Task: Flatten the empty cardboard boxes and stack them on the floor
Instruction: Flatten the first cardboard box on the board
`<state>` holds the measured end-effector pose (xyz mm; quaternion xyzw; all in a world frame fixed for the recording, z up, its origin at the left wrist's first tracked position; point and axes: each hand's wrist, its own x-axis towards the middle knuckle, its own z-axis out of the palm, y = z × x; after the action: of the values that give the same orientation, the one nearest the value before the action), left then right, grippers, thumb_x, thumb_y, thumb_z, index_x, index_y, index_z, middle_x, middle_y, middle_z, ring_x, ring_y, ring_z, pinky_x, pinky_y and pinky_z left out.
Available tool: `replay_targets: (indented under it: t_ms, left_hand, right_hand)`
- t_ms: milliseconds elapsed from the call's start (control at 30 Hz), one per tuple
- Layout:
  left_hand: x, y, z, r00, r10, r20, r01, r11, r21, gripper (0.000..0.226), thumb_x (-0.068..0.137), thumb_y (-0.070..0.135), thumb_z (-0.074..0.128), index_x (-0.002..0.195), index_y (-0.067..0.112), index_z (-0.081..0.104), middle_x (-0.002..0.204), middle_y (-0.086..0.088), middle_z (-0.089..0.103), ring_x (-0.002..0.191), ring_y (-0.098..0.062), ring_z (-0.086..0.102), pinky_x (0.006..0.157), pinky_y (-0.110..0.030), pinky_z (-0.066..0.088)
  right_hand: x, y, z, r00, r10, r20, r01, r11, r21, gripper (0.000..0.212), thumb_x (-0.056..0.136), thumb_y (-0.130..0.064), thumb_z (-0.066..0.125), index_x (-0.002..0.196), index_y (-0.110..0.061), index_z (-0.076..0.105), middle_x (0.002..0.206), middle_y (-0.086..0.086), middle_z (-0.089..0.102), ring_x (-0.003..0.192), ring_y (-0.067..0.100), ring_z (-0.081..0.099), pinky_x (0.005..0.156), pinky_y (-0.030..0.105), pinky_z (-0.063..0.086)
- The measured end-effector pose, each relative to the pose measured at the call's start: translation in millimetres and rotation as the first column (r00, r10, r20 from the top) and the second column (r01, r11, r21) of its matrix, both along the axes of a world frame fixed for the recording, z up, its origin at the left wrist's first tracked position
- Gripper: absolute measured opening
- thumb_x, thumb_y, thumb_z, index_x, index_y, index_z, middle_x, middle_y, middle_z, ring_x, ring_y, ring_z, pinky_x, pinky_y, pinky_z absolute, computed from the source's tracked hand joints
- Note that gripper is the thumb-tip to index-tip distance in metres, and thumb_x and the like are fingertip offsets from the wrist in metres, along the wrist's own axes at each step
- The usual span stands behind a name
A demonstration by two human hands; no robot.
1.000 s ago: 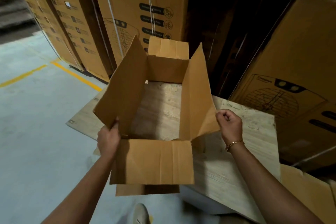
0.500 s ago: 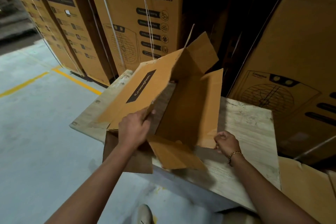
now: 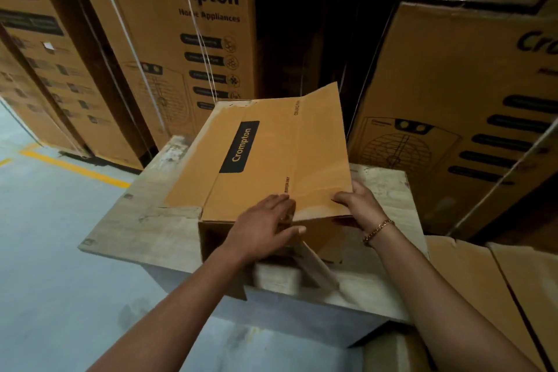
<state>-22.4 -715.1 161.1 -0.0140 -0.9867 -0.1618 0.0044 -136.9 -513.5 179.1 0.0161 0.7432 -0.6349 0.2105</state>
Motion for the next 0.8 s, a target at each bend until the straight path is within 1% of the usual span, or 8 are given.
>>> replay_targets:
  t_ms: [100,167,267,367,433,567,633,800]
  left_hand:
    - [15.8,-43.9,-19.7,0.997,-0.034,0.076,0.035,0.999,-0.019,0.101,0.081,0.087,0.041,0.160,0.033,0.011,0.169,0.010,0.008,0.155,-0.016,0.006,0.123,-0.044,0.004]
    - [28.2,-85.3,-35.8,0.998,0.041,0.053,-0.032,0.986,-0.163,0.106,0.081,0.079,0.053,0.161,0.030,0.005,0.169,0.006,0.001,0.156,-0.019,0.002,0.124,-0.048,0.004]
    - [37.5,-123.3,-48.7,0.993,0.115,0.024,-0.105,0.964,-0.244,0.100,0.087,0.052,0.064,0.162,0.028,0.001,0.170,-0.003,-0.002,0.156,-0.026,0.003,0.124,-0.047,0.013]
    - [36.0,-125.0,-48.9,0.984,0.159,0.077,-0.142,0.972,-0.190,0.105,0.085,0.037,0.071,0.161,0.024,0.001,0.170,-0.009,0.001,0.154,-0.031,0.014,0.120,-0.043,0.028]
    - [34.4,-123.4,-48.5,0.985,0.149,0.083,-0.132,0.975,-0.180,0.104,0.085,0.031,0.072,0.161,0.021,0.002,0.169,-0.011,0.005,0.150,-0.031,0.027,0.113,-0.042,0.039]
    - [32.1,-123.8,-49.6,0.997,0.070,0.025,-0.062,0.969,-0.239,0.098,0.084,0.031,0.070,0.161,0.016,0.011,0.167,-0.011,0.017,0.145,-0.029,0.035,0.111,-0.041,0.039]
    - [33.5,-121.6,-50.5,1.000,0.004,-0.018,-0.009,0.964,-0.266,0.091,0.086,0.028,0.069,0.160,0.015,0.018,0.165,-0.009,0.024,0.144,-0.028,0.037,0.110,-0.042,0.039]
    - [51.0,-118.3,-59.4,0.995,-0.070,-0.074,0.042,0.946,-0.320,0.078,0.087,0.028,0.068,0.154,0.017,0.030,0.155,-0.006,0.039,0.138,-0.027,0.044,0.103,-0.043,0.047]
  right_hand:
    - [4.9,10.4,4.4,0.993,-0.118,-0.006,0.118,0.990,0.075,0.026,0.090,-0.005,0.060,0.115,-0.012,0.061,0.109,0.009,0.068,0.090,0.019,0.065,0.052,0.029,0.058]
    - [8.3,16.2,5.0,0.989,-0.145,-0.018,0.146,0.981,0.124,0.024,0.090,-0.005,0.060,0.113,-0.012,0.061,0.110,0.010,0.067,0.087,0.018,0.063,0.053,0.030,0.058]
    - [15.5,14.0,1.5,0.988,-0.106,-0.110,0.136,0.938,0.318,0.035,0.091,-0.017,0.064,0.124,-0.019,0.055,0.119,0.005,0.064,0.100,0.024,0.064,0.077,0.042,0.059]
    - [29.9,0.8,-4.2,0.943,0.171,-0.287,0.123,0.622,0.774,0.066,0.090,-0.035,0.063,0.148,-0.023,0.034,0.149,0.007,0.043,0.132,0.032,0.044,0.103,0.044,0.041]
    - [48.2,-15.7,-6.8,0.854,0.374,-0.362,0.181,0.438,0.881,0.078,0.087,-0.048,0.060,0.154,-0.025,0.027,0.162,0.005,0.020,0.146,0.027,0.022,0.114,0.045,0.025]
    - [77.7,-48.0,-26.3,0.739,0.644,-0.197,-0.027,0.320,0.947,0.099,0.078,-0.076,0.053,0.157,-0.032,0.011,0.166,-0.004,0.003,0.151,0.024,0.007,0.119,0.045,0.013]
    - [81.2,-50.1,-43.2,0.715,0.685,-0.142,0.000,0.204,0.979,0.100,0.080,-0.068,0.059,0.156,-0.033,0.004,0.166,-0.004,-0.001,0.152,0.024,0.006,0.120,0.046,0.015]
    - [81.0,-30.7,-62.0,0.675,0.720,-0.160,0.074,0.150,0.986,0.093,0.088,-0.042,0.062,0.156,-0.031,-0.001,0.166,-0.005,0.001,0.150,0.022,0.016,0.116,0.043,0.028]
